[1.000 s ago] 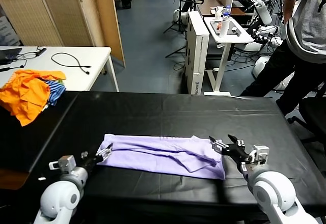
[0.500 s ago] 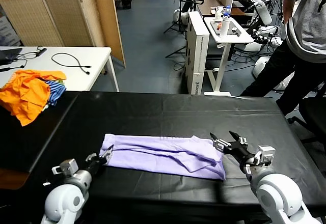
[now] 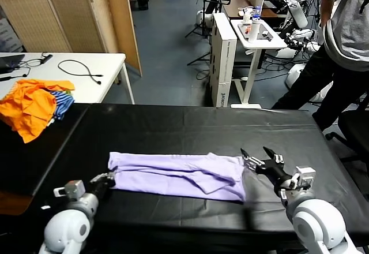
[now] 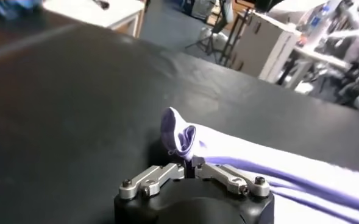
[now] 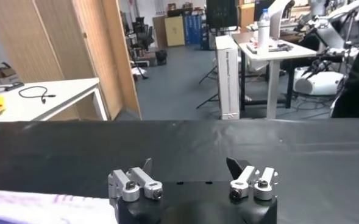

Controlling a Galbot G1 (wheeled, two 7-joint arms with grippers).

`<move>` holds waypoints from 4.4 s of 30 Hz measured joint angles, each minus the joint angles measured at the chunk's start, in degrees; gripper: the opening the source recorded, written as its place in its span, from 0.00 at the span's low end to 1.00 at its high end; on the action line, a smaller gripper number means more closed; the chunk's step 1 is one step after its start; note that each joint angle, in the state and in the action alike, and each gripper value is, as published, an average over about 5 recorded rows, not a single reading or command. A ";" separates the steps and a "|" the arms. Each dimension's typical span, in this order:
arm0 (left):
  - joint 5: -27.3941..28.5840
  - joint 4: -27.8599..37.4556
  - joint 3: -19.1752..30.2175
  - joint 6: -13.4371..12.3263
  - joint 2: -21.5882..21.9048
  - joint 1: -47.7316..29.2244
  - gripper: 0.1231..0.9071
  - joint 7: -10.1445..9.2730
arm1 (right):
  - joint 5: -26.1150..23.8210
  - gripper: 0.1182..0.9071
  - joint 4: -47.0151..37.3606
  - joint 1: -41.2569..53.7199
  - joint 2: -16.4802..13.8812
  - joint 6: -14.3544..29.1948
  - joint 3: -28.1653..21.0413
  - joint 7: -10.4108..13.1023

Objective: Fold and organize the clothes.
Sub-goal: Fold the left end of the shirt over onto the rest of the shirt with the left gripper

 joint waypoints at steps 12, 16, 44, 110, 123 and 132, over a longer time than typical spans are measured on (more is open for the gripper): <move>3.60 -2.87 -8.76 -2.85 11.16 3.88 0.09 -0.06 | -0.69 1.00 3.24 -6.34 2.33 0.96 0.51 -0.09; 0.06 -6.43 -6.56 -0.41 8.96 3.12 0.09 -0.90 | -1.49 1.00 3.17 -7.44 3.26 1.52 0.82 -0.51; -6.02 -11.53 15.77 2.20 -12.25 -1.69 0.09 -4.19 | -3.03 1.00 2.15 -7.13 5.12 1.53 0.24 -0.98; 9.62 -8.25 7.48 -6.13 -13.08 1.83 1.00 -2.87 | 2.44 0.15 -26.43 32.13 8.27 -0.23 -32.79 -1.13; 10.14 -7.66 7.24 -6.62 -14.22 2.52 1.00 -2.83 | 1.24 0.18 -27.33 31.43 7.36 0.70 -30.75 -4.57; 10.79 -7.51 7.59 -6.91 -15.31 3.12 1.00 -2.64 | -0.21 0.88 -17.79 25.77 1.84 1.73 -27.81 -5.11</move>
